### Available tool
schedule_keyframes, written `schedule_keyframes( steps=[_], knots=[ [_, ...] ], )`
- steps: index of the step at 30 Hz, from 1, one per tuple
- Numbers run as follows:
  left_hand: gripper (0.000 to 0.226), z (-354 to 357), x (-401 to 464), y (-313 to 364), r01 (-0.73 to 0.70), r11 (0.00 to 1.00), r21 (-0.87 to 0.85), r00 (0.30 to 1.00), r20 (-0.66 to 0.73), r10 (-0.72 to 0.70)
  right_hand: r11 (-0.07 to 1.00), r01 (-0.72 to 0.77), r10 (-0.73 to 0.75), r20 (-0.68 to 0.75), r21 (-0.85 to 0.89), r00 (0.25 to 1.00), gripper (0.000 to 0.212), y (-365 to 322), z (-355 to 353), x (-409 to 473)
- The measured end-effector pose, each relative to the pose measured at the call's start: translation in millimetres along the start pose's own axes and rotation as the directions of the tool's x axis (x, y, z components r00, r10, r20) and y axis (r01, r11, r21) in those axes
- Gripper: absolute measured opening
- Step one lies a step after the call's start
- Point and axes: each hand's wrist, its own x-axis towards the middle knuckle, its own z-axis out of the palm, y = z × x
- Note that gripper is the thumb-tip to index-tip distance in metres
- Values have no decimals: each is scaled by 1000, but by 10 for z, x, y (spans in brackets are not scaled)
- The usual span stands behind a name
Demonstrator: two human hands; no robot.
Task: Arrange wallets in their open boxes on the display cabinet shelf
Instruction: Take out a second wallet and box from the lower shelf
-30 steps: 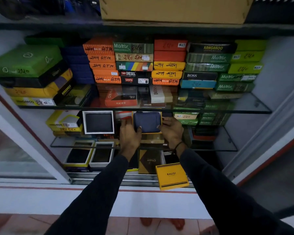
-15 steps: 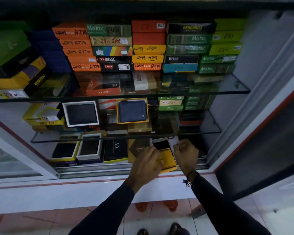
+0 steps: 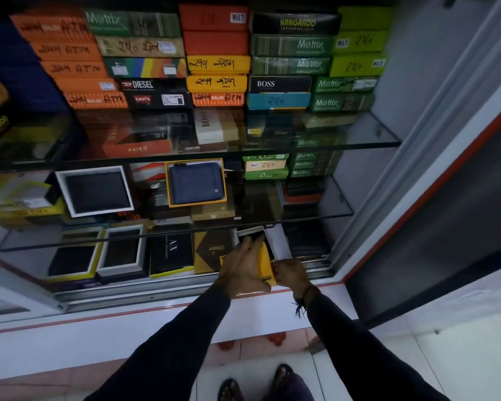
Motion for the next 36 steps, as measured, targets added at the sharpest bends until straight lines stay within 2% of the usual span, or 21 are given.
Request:
schedule_keyframes(
  steps=[2, 5, 8, 11, 13, 16, 19, 22, 26, 29, 32, 36],
  knots=[
    [127, -156, -81, -76, 25, 994, -104, 999, -20, -27, 998, 27, -27, 0, -65, 1000, 29, -41, 12, -55],
    [118, -381, -224, -314, 51, 955, -291, 999, 1, -53, 997, 59, -60, -29, -41, 998, 22, -57, 17, -122],
    [108, -542, -425, -699, 75, 859, -506, 997, 21, -75, 996, 17, -15, 19, -85, 1000, 19, -60, -47, -162],
    [103, -591, -743, -1126, 224, 754, -617, 974, 122, -189, 997, 30, -27, 44, -76, 999, 13, -75, -44, -185],
    [102, -531, -894, -1326, 294, 746, -597, 954, 138, -266, 995, 51, -45, 65, -85, 997, 7, -118, 21, -229],
    [106, -417, -1018, -1391, 346, 794, -500, 935, 112, -337, 993, 51, -40, 106, -104, 994, 7, -259, 229, -366],
    [107, -278, -1006, -1344, 326, 816, -477, 945, 129, -302, 971, 132, -112, 110, -201, 988, 24, -356, 545, -463],
    [92, -98, -973, -1322, 307, 806, -505, 948, 84, -308, 893, 247, -247, 49, -376, 968, 17, -368, 774, -526],
    [98, -16, -979, -1296, 285, 842, -458, 948, 2, -319, 814, 319, -326, 73, -486, 942, 25, -365, 898, -581],
    [95, 5, -997, -1309, 286, 854, -434, 947, -8, -321, 859, 279, -272, 78, -429, 959, 31, -365, 989, -551],
    [93, 11, -994, -1338, 284, 832, -476, 945, -10, -327, 974, 128, -123, 36, -189, 992, 39, -436, 1063, -554],
    [90, -32, -973, -1374, 243, 815, -527, 956, -11, -292, 991, 128, -129, 18, 49, 992, 40, -582, 1147, -547]
  ],
)
